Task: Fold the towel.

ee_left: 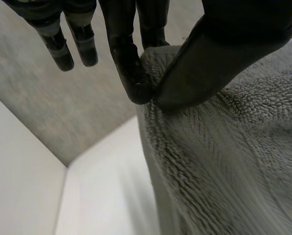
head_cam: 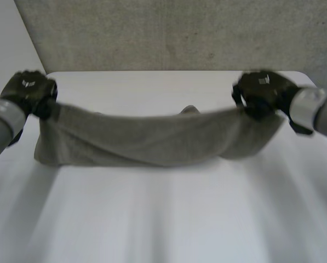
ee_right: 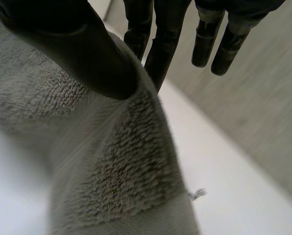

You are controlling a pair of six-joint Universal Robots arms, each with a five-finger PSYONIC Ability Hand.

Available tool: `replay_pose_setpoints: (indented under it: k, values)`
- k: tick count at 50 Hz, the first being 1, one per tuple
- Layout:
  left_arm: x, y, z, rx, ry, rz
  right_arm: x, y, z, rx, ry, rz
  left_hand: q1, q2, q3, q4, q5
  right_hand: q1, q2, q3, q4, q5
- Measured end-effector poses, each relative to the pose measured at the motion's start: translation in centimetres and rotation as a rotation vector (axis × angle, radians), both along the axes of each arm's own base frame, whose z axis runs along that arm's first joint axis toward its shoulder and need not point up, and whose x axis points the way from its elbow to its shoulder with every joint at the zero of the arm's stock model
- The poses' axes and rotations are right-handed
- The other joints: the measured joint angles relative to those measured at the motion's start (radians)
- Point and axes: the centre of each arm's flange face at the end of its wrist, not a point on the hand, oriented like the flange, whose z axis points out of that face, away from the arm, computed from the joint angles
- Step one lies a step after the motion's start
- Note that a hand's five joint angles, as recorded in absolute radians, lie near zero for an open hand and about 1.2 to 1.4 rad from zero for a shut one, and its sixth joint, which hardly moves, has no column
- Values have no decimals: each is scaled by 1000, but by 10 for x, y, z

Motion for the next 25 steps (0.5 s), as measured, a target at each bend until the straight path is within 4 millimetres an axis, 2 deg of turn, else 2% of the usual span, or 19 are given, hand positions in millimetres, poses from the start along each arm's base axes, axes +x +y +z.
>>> replay_pose_setpoints:
  k: [2,4,5,6,8,10,11,12,14,16,19,21,24,25]
  values:
    - [-7,-14,7,-38,8,12,11,-12,12,-84,-26,-7,0,1,0,0,0,0,0,0,0,0]
    - [-14,-31,23,-107,22,32,21,-24,32,-199,-69,-21,1,2,0,0,0,0,0,0,0,0]
    - [-19,-43,42,-179,43,52,28,-34,54,-317,-124,-40,1,2,0,0,0,0,0,0,0,0]
    - [-21,-46,49,-206,52,58,29,-37,63,-357,-145,-47,1,2,0,0,0,0,0,0,0,0]
    - [-25,-56,85,-323,99,80,32,-42,101,-514,-240,-74,2,2,0,0,0,0,0,0,0,0]
    - [-27,-55,129,-457,175,86,30,-40,144,-662,-354,-94,2,3,0,0,0,0,0,0,0,0]
    - [-27,-53,138,-483,193,85,29,-39,150,-680,-371,-95,2,3,0,0,0,0,0,0,0,0]
    - [-27,-49,157,-536,230,81,26,-36,165,-722,-413,-97,2,3,0,0,0,0,0,0,0,0]
    - [-25,-39,184,-613,289,66,23,-31,180,-758,-460,-95,2,3,0,0,0,0,0,0,0,0]
    - [-24,-29,199,-658,328,48,20,-28,183,-754,-476,-89,2,4,0,0,4,0,0,0,0,0]
    - [-24,-24,198,-656,342,24,17,-27,172,-712,-462,-77,2,4,0,0,8,0,0,0,0,0]
    - [-25,-24,186,-622,335,7,14,-27,157,-662,-437,-64,2,5,0,0,9,0,0,0,0,0]
    - [-27,-26,151,-524,306,-16,11,-27,124,-559,-386,-30,2,5,0,0,9,0,0,0,0,0]
    - [-27,-26,145,-507,302,-19,11,-27,118,-543,-379,-23,2,5,0,0,9,0,0,0,0,0]
